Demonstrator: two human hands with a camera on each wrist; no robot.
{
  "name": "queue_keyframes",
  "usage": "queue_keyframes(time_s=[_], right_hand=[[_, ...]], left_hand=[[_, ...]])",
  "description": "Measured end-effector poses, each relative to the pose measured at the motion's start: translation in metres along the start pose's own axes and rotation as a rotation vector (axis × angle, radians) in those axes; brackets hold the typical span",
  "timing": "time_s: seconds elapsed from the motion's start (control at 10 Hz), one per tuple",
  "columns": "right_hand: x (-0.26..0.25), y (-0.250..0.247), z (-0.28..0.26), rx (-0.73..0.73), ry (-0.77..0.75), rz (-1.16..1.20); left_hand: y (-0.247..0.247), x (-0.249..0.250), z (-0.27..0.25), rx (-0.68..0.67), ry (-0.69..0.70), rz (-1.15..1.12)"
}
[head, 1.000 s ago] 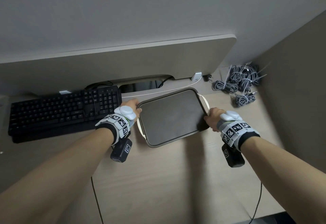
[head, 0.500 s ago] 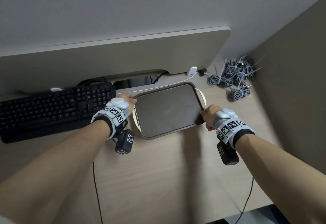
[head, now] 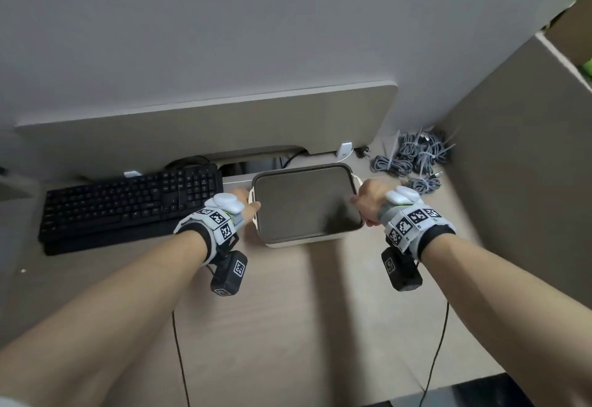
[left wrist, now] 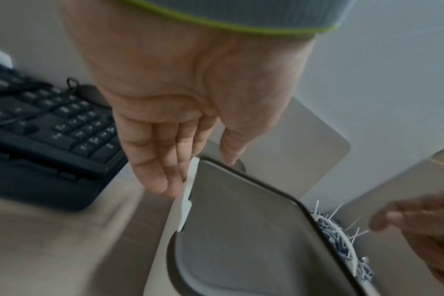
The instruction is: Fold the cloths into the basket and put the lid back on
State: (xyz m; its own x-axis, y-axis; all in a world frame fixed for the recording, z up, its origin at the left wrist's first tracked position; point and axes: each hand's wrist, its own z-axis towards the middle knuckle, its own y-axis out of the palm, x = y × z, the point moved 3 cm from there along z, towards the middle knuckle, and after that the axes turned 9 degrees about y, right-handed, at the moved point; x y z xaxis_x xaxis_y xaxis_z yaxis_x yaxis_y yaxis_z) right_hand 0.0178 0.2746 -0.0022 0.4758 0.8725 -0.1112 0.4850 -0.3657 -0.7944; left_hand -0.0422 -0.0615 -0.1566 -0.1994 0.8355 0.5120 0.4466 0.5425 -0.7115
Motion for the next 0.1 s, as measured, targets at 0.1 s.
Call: queue_keyframes(time_s=[0.1], right_hand=[[-0.0218, -0.0339, -0.0215, 0.074, -0.161, 0.103]], left_hand=[[-0.043, 0.0698, -0.0696, 0.089, 0.098, -0.038]])
